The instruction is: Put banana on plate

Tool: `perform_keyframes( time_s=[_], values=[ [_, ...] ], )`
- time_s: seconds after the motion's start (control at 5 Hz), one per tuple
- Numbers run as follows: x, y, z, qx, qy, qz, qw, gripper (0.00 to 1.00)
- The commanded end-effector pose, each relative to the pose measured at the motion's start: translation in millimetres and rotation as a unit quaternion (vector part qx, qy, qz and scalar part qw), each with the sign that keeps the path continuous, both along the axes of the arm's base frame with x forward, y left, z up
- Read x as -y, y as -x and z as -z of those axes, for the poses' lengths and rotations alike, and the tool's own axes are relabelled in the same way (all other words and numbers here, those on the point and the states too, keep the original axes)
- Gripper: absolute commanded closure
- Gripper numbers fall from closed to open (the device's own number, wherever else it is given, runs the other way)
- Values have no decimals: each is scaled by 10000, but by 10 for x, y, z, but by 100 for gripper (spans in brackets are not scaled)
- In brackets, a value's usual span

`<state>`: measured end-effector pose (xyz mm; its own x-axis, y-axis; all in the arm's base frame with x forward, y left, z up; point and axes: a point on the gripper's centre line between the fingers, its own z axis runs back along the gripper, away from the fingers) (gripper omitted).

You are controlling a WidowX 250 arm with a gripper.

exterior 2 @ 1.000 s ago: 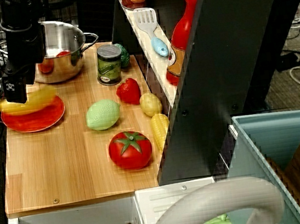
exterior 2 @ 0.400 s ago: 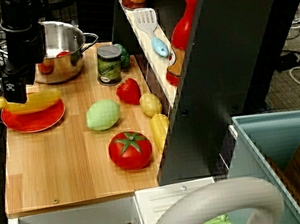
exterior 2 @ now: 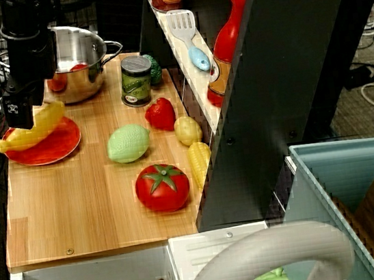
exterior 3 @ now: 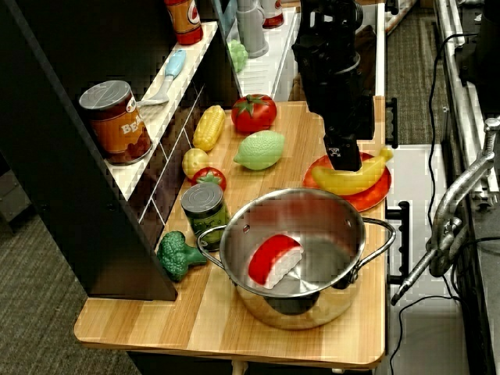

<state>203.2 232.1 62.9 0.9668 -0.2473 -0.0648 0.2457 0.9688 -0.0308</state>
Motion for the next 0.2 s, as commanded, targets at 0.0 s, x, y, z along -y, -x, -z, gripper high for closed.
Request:
perform_keyframes(
  time_s=[0.0],
  values=[
    [-65, -50, -126, 142, -181, 3, 9997, 0]
  ],
)
